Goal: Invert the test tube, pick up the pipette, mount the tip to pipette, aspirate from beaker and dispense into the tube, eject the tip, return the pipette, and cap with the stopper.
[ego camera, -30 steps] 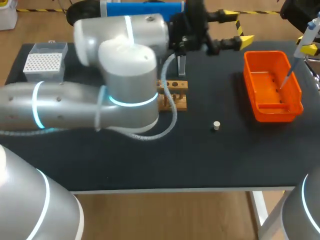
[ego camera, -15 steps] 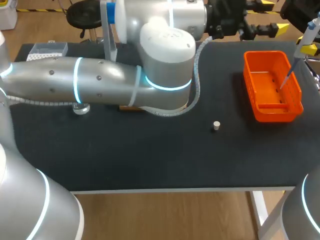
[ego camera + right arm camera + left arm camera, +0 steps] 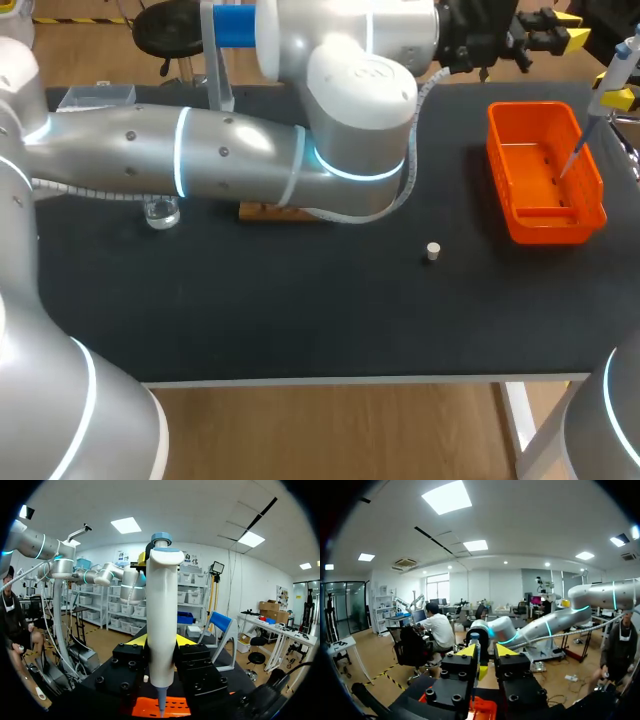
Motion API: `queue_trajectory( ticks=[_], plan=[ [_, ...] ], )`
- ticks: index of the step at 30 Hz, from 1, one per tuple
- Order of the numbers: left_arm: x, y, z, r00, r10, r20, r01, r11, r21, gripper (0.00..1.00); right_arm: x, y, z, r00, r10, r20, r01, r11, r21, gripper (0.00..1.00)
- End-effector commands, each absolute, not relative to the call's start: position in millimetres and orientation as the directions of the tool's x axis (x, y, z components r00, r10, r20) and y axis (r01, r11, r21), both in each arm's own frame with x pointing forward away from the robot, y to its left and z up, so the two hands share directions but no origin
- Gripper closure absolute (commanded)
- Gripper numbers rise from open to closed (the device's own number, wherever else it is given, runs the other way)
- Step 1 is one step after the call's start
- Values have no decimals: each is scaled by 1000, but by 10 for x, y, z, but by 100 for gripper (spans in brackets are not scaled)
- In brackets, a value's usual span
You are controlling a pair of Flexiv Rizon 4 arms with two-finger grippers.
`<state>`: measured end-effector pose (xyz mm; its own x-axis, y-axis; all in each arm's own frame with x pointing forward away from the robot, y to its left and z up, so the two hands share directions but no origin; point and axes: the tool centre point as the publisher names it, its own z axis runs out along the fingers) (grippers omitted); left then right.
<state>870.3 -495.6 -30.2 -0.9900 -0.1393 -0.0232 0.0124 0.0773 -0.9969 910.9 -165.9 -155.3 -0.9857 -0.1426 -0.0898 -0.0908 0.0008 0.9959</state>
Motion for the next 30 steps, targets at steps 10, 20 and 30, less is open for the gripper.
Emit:
queue_trajectory(
  ticks=[10,20,30],
  plan=[
    [8695,-5004,-347,-989,-148,-24,16,56,-998,100,9114,-1673,-1551,-985,-146,-91,-92,2,996,100],
    [8683,-5200,-431,-987,-147,-71,68,24,-997,100,9114,-1673,-1551,-985,-146,-91,-92,2,996,100],
    [8685,-5218,-450,-980,-167,-104,107,-9,-994,100,9114,-1673,-1551,-985,-146,-91,-92,2,996,100]
  ],
)
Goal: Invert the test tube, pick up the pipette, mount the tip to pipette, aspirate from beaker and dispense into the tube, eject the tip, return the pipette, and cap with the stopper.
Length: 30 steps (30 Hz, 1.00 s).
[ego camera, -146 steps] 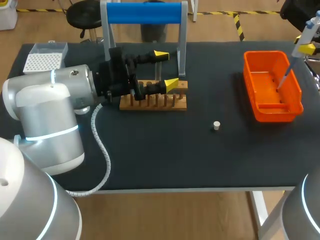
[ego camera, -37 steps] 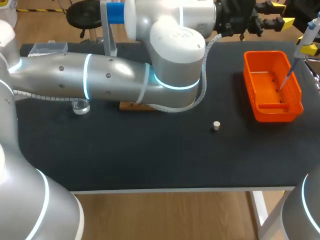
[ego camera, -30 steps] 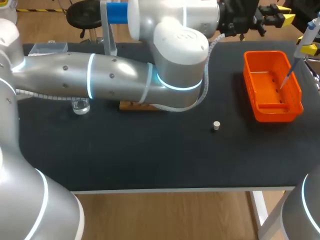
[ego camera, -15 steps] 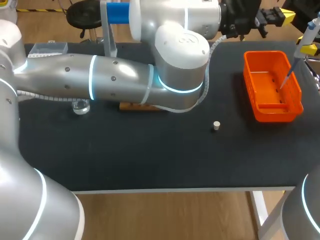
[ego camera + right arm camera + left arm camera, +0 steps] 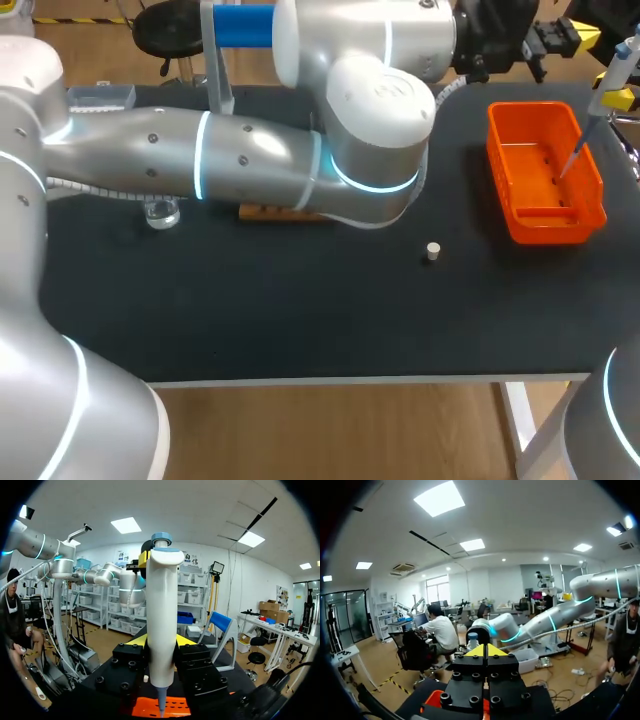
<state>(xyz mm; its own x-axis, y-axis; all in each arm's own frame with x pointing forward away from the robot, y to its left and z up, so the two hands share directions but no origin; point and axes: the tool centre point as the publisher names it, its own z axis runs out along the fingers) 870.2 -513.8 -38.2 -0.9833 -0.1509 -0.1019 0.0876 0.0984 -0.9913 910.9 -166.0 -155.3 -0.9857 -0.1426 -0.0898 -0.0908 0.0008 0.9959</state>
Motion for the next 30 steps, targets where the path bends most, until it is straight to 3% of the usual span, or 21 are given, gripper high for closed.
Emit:
queue_trajectory(
  ticks=[1,30],
  plan=[
    [8690,-5230,-452,-980,-167,-105,109,-11,-994,100,9114,-1673,-1551,-985,-146,-91,-92,2,996,100],
    [8889,-5450,-418,-987,-111,-117,121,-36,-992,100,9115,-1631,-1542,-993,-84,-82,-83,4,997,100]
  ],
)
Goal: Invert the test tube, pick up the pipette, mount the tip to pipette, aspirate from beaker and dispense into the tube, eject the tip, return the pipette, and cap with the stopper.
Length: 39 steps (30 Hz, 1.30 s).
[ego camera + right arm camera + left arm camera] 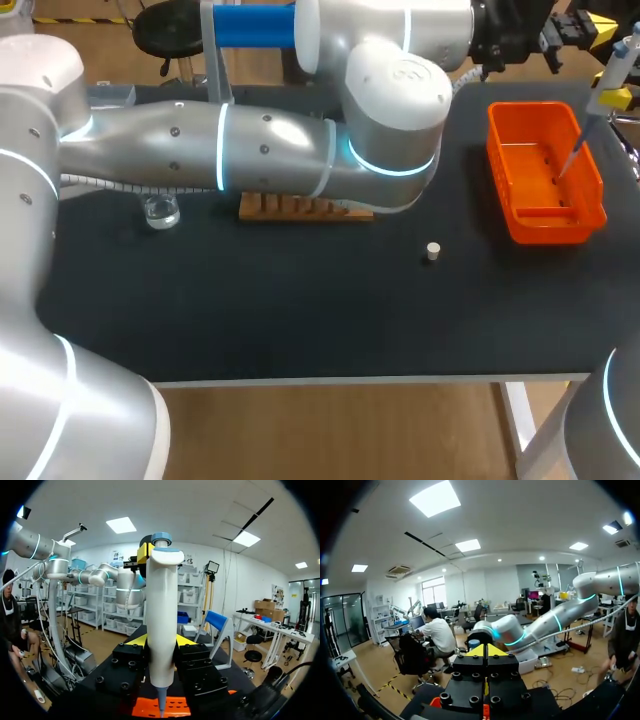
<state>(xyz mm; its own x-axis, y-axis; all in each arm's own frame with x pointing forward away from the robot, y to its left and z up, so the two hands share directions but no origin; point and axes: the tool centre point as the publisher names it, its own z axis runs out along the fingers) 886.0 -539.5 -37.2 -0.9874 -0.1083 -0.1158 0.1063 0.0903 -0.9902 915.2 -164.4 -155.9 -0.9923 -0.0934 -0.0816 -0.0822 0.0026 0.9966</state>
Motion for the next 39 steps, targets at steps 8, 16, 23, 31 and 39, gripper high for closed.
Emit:
queue_trajectory(
  ticks=[8,16,23,31,39],
  plan=[
    [8936,-5494,-433,-989,-102,-111,115,-38,-993,100,9109,-1631,-1534,-993,-81,-84,-84,3,996,100],
    [8935,-5542,-446,-990,-97,-99,103,-40,-994,100,9109,-1631,-1534,-993,-81,-84,-84,3,996,100],
    [8945,-5614,-504,-994,-73,-80,84,-52,-995,100,9109,-1631,-1534,-993,-81,-84,-84,3,996,100],
    [8960,-5627,-533,-995,-66,-69,73,-59,-996,100,9109,-1631,-1534,-993,-81,-84,-84,3,996,100],
    [8979,-5680,-545,-996,-57,-64,67,-66,-996,100,9109,-1631,-1534,-993,-81,-84,-84,3,996,100]
  ],
)
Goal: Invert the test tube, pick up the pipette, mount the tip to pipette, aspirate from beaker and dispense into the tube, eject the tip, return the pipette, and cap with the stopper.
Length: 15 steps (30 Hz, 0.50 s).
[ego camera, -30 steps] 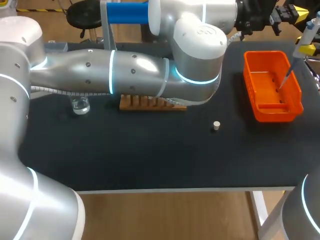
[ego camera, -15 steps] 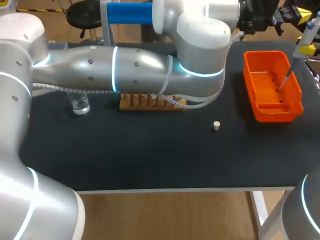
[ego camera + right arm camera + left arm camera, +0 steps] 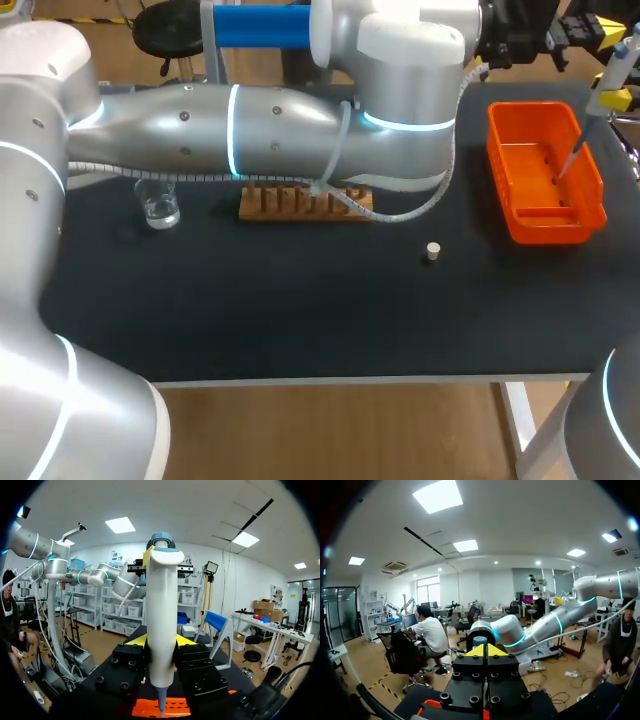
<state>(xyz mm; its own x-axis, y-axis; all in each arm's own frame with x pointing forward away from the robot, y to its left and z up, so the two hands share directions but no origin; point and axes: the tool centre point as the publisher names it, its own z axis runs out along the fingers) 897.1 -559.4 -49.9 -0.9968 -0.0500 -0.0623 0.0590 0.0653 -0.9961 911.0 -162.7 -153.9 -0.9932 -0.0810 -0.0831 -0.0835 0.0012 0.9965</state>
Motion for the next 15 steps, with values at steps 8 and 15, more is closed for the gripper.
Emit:
queue_trajectory(
  ticks=[8,15],
  plan=[
    [8982,-5747,-550,-997,-44,-57,60,-65,-996,100,9109,-1631,-1534,-993,-81,-84,-84,3,996,100],
    [8968,-5764,-574,-998,-37,-42,44,-55,-998,100,9109,-1631,-1534,-993,-81,-84,-84,3,996,100]
  ],
)
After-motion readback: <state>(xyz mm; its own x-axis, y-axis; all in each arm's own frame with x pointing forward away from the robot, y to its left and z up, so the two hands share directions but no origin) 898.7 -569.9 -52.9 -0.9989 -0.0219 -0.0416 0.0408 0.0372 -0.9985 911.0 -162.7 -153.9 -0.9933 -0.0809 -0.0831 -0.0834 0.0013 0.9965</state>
